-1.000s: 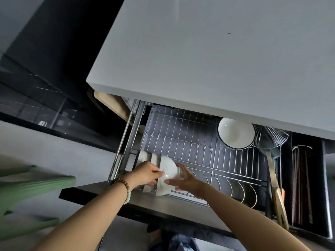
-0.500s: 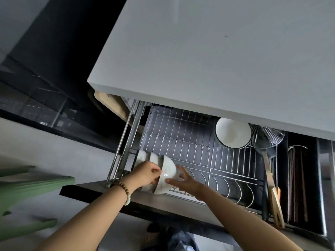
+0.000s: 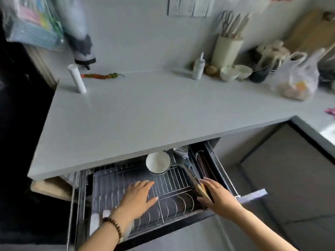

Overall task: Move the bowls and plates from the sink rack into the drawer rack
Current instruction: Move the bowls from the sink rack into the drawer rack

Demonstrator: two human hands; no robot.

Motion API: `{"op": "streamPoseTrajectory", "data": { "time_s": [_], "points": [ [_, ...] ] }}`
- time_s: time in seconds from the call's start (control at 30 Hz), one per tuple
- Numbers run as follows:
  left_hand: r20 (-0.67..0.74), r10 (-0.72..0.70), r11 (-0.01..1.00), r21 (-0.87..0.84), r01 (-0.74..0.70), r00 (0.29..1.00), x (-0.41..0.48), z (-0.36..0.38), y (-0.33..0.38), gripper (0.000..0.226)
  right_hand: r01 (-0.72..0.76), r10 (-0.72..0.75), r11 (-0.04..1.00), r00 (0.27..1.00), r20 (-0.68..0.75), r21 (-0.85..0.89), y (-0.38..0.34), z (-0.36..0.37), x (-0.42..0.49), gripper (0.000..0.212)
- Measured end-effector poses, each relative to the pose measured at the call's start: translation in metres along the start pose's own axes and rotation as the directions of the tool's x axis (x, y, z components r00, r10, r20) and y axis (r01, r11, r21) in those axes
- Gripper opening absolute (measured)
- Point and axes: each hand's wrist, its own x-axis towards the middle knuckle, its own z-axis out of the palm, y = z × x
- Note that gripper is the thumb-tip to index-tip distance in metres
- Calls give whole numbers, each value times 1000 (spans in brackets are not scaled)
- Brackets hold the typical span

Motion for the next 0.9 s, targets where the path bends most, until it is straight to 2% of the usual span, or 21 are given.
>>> {"op": "streamPoseTrajectory", "data": {
  "time_s": [0.1,0.27,0.43,0.57,0.67,0.77,0.83,0.9],
  "points": [
    [-2,150,987,65,-150,989,23,-15,65,66,-99,96,995,980,-174,-10,54,-41,-51,127],
    [31,379,911,166,-378,925,70,-21,193,67,-283,283,958,897,-340,53,150,-99,-138,123],
    [35,531,830,177,-528,847,116,-8,339,62,-389,428,904,809,-403,179,263,-138,-205,87],
    [78,558,814,144,-563,826,147,18,450,60,-431,497,867,777,-387,250,356,-173,-239,75],
    [117,560,811,127,-571,821,167,35,521,58,-438,522,851,770,-367,290,414,-198,-255,84],
    [139,572,801,117,-587,808,189,40,581,56,-442,541,836,762,-356,324,462,-217,-259,84],
    [142,582,795,109,-597,800,209,40,616,56,-439,548,830,758,-354,344,492,-227,-256,98],
    [139,593,789,99,-607,793,234,41,650,56,-449,562,820,753,-343,356,521,-236,-247,89]
  ]
}}
